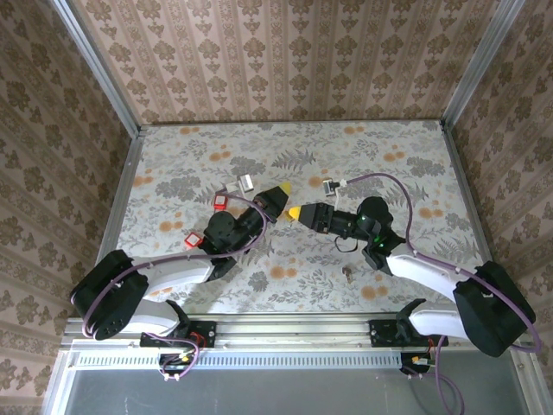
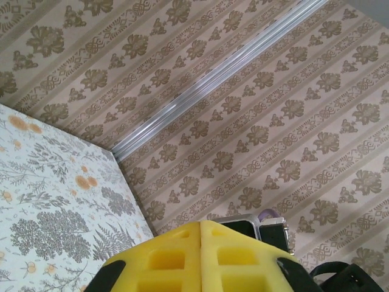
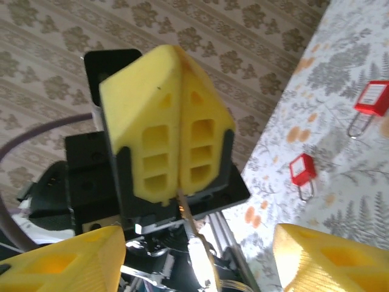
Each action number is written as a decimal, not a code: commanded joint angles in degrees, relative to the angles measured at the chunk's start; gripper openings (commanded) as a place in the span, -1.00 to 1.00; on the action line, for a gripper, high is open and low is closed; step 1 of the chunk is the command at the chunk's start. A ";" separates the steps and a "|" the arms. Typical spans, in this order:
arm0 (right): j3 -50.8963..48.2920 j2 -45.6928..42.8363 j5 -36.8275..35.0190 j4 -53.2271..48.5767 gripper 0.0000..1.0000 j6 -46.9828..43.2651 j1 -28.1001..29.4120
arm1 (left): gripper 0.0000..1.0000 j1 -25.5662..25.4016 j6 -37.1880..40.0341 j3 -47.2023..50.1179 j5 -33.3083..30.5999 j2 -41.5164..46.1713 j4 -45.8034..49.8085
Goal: Unlock with the key
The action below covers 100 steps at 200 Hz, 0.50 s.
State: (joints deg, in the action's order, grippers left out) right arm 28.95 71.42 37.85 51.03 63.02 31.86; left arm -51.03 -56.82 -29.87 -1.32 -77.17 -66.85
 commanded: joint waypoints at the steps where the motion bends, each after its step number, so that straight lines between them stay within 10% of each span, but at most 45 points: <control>1: -1.08 2.19 0.84 9.60 0.22 3.66 0.88 | -1.00 -0.64 1.80 0.86 -2.19 0.18 -4.48; 100: -1.26 5.88 1.08 15.83 -0.18 6.92 2.94 | -1.00 -2.66 3.61 3.21 -9.92 1.64 -6.46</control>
State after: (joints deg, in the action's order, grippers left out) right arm 28.32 76.69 38.00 61.80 68.90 34.04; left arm -52.97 -55.57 -27.64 -8.08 -77.14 -70.24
